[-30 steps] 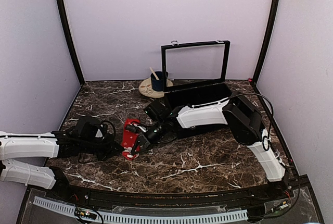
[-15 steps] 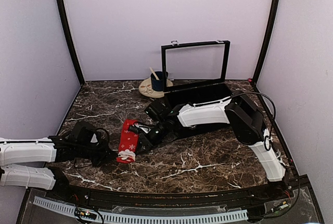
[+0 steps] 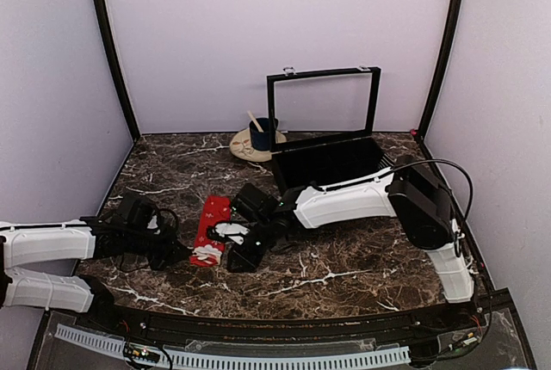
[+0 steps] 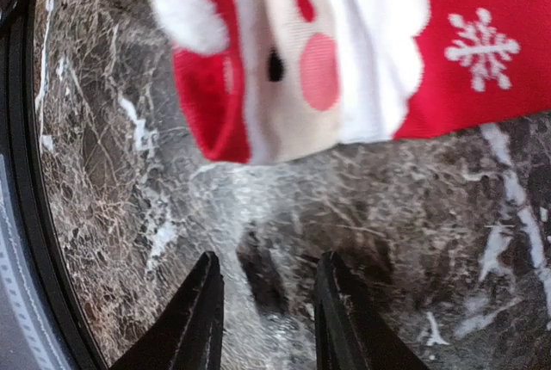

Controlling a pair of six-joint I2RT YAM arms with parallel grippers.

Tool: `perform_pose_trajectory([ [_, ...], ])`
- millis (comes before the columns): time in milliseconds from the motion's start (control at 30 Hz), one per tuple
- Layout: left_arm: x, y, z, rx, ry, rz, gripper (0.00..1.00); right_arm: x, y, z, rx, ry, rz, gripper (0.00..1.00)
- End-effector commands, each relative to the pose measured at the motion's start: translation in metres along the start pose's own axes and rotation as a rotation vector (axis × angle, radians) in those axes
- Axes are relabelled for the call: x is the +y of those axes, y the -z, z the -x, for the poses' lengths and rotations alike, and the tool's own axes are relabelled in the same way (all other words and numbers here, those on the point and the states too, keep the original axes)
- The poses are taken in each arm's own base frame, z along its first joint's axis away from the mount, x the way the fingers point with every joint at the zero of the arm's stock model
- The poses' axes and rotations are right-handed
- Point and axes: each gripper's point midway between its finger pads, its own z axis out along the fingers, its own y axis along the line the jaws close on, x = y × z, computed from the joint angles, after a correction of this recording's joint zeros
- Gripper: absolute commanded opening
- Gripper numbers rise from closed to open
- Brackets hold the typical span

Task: Roll the socks
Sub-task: Roll the sock at the center of the board.

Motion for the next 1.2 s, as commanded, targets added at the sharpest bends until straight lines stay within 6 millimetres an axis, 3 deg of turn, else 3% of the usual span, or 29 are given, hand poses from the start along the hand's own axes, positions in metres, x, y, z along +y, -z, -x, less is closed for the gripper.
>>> perform_pose_trajectory([
  [0, -0.008, 0.003, 0.000, 0.031, -0.022, 0.004, 0.00, 0.009, 0.013, 0.018, -0.100, 0.172, -0.126, 0.35],
  [467, -0.010, 0.001, -0.005, 0.091, -0.039, 0.013, 0.00, 0.022, 0.019, 0.046, -0.226, 0.316, -0.239, 0.42],
  [733, -0.011, 0.002, -0.004, 0.094, -0.039, 0.013, 0.00, 0.027, 0.012, 0.050, -0.225, 0.354, -0.209, 0.42],
  [1167, -0.015, 0.000, 0.001, 0.095, -0.041, 0.014, 0.00, 0.037, 0.000, 0.041, -0.186, 0.391, -0.157, 0.41],
])
